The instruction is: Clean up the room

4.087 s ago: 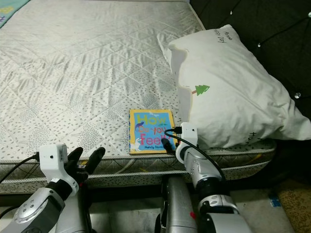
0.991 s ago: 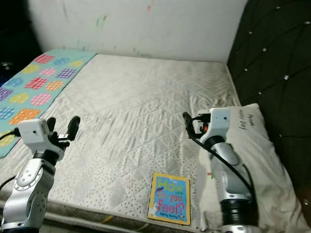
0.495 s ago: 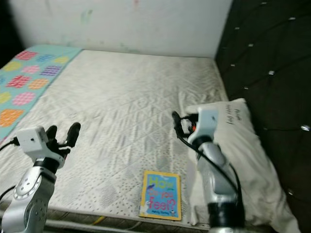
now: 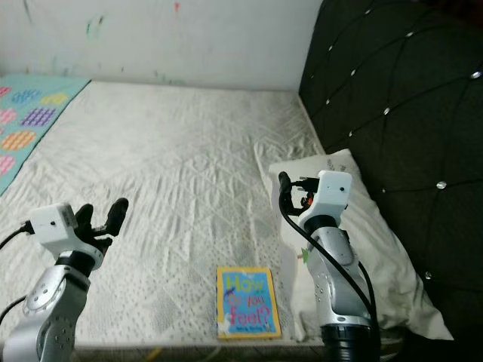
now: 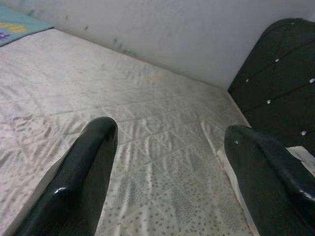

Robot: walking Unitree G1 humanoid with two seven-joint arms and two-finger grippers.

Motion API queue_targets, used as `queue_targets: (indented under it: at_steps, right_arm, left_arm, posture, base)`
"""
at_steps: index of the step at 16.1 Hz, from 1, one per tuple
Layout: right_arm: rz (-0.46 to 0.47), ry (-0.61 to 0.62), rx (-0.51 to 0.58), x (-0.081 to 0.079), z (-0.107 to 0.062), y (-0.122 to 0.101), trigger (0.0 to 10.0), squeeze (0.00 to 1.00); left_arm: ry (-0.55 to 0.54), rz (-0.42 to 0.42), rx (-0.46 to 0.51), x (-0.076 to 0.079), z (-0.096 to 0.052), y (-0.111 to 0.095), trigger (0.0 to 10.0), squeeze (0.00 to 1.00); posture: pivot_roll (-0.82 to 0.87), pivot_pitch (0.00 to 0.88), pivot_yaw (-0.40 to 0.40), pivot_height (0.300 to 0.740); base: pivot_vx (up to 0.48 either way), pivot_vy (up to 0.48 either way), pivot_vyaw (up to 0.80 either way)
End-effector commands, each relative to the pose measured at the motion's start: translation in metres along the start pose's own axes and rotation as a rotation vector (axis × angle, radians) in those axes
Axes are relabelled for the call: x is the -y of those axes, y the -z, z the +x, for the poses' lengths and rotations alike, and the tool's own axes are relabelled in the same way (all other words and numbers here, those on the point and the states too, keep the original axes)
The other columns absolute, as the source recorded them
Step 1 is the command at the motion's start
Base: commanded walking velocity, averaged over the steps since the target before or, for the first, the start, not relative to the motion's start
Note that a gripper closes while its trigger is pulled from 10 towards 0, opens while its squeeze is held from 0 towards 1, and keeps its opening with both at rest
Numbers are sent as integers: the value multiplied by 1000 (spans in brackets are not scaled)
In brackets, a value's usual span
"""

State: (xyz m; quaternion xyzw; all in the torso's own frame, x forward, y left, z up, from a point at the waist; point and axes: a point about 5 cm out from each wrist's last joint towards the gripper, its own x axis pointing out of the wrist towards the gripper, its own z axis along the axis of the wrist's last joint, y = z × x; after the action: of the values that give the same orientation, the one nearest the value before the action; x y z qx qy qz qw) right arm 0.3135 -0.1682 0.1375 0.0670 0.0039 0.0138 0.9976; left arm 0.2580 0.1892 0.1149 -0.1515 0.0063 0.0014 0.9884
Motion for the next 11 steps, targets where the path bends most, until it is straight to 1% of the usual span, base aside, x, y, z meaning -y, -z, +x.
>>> queue_targets:
  at_steps: [1,6,11]
  right_arm:
    - [-12,21,13,5,2,-7,10000,0]
    - [-7,21,0,1,0,-4,10000,0]
    - [-5,12,-4,2,0,-4,10000,0]
  left_arm:
    - [10,-3,3,4,-2,-2,10000,0]
    - [7,-6,-10,3,-7,-2,10000,0]
    - [6,-5,-16,3,-7,-3,10000,0]
  posture:
    - [-31,0,-35,740]
    - [-23,0,-36,740]
    - [-23,0,-35,740]
  base:
    - [0,259,-419]
    - [0,270,-420]
    - [0,299,-729]
